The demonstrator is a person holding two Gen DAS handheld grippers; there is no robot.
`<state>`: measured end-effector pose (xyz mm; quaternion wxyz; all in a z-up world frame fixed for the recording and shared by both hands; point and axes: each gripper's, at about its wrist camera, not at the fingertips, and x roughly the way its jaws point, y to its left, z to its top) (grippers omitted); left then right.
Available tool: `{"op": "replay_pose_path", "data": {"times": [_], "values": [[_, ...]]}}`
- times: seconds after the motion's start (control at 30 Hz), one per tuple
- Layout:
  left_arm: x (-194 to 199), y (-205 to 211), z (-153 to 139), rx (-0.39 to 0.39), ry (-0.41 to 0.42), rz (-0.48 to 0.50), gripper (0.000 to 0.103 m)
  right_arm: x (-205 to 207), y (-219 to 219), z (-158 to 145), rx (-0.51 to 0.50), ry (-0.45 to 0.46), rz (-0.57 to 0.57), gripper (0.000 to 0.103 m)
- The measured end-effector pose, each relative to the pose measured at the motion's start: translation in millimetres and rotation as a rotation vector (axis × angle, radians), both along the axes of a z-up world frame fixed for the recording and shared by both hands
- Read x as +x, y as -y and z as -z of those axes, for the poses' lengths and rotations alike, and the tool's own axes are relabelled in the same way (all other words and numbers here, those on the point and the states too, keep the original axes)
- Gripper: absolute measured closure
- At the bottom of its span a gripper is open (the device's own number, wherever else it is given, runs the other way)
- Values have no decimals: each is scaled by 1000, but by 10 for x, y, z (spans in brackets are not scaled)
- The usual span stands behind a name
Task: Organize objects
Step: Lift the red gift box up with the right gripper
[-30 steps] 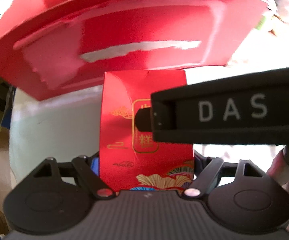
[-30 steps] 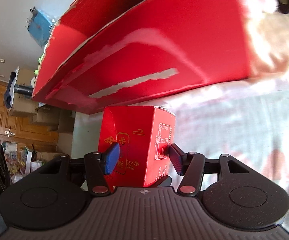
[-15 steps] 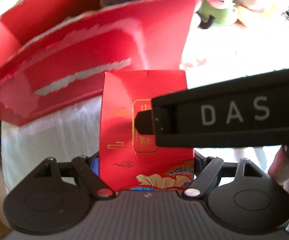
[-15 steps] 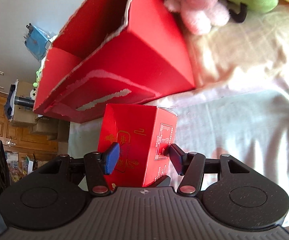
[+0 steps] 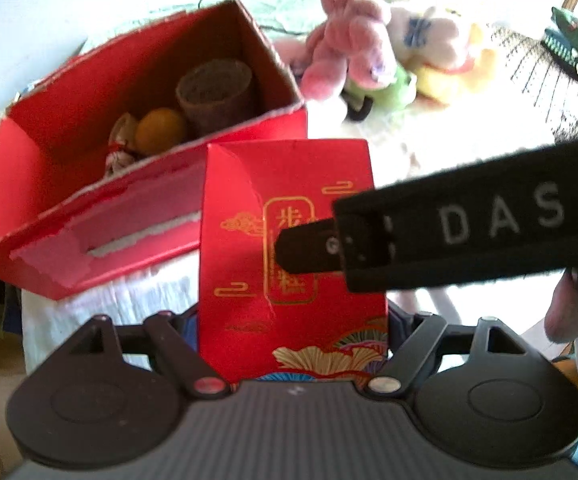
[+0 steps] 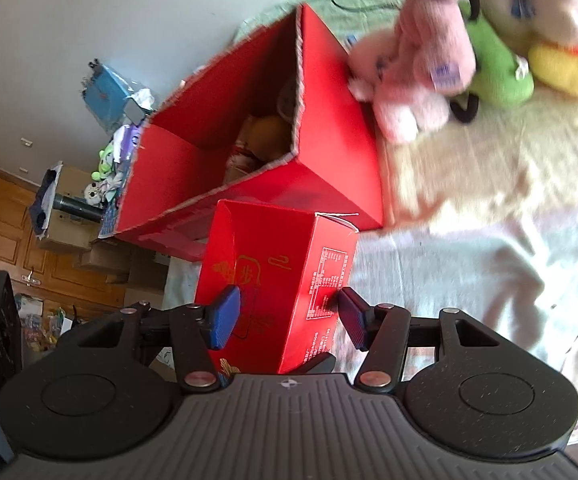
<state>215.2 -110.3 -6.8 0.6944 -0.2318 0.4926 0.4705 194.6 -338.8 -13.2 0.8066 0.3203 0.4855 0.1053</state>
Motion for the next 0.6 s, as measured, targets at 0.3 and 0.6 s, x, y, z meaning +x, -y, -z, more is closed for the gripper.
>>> {"op": "replay_pose_path", "data": {"times": [0.3,0.6], "values": [[-266,191,-267,83,25,-2,22,-10,37,-210,-27,104,-33,47],[-351,-31,-513,168,39,-21,22,144,12,-484,-29,200,-60,47]]}}
